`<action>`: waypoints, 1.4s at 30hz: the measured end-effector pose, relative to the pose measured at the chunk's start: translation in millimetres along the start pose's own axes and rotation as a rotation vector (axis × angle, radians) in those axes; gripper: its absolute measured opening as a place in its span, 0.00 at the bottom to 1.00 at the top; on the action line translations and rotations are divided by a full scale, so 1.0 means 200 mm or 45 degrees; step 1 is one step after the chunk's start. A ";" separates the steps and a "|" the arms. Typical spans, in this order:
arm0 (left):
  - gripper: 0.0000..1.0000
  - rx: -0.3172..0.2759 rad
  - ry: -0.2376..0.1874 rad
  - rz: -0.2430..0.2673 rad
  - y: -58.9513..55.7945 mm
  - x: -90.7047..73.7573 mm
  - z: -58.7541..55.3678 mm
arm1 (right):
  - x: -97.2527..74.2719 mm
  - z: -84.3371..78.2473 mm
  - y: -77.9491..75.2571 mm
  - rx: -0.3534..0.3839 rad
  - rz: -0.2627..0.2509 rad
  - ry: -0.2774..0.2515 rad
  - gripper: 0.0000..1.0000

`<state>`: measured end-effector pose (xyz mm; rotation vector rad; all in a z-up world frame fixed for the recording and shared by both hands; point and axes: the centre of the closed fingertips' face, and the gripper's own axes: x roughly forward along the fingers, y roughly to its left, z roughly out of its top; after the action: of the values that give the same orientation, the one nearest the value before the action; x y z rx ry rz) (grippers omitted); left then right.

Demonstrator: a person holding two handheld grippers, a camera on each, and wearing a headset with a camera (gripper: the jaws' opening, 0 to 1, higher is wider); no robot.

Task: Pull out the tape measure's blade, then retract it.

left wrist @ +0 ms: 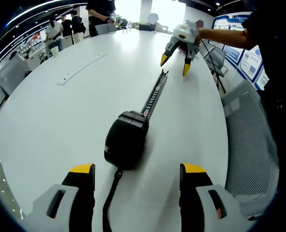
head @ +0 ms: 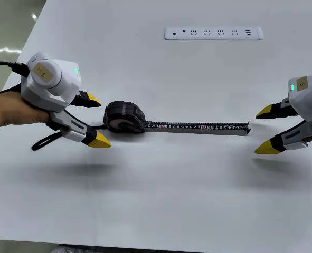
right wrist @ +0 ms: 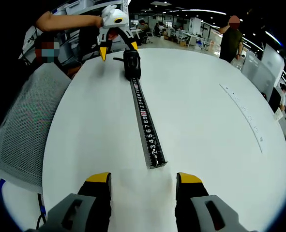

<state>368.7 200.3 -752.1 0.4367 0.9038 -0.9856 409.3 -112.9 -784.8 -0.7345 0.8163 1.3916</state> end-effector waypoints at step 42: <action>0.88 -0.343 -0.303 0.244 -0.28 0.00 -0.03 | -0.03 0.08 0.23 0.342 -0.252 -0.256 0.78</action>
<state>318.7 176.3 -751.4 0.1685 0.7502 -0.7106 364.2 -99.9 -770.3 -0.4464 0.7330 1.1308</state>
